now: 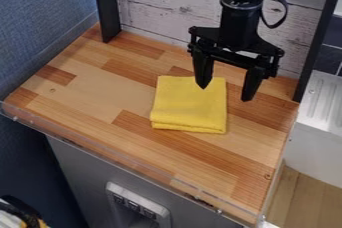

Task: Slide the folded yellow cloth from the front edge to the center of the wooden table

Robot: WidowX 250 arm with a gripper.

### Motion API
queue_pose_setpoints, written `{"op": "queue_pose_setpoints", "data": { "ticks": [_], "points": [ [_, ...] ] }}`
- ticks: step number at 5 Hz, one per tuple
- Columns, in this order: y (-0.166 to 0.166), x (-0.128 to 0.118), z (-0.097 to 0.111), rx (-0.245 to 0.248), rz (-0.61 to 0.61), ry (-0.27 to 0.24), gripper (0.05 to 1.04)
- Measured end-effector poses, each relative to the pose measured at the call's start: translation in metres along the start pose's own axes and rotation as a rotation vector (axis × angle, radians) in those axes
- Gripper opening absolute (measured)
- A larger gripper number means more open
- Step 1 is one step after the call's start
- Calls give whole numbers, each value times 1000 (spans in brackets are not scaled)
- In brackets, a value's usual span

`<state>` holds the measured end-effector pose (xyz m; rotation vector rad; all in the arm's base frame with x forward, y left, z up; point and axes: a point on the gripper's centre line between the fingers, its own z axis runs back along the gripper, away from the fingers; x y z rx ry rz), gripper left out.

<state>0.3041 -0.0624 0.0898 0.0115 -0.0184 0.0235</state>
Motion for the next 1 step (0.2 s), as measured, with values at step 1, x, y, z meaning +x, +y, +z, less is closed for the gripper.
{"op": "queue_pose_setpoints", "data": {
  "ticks": [1],
  "points": [
    [-8,-8,2,0,6,3,994]
  ]
}}
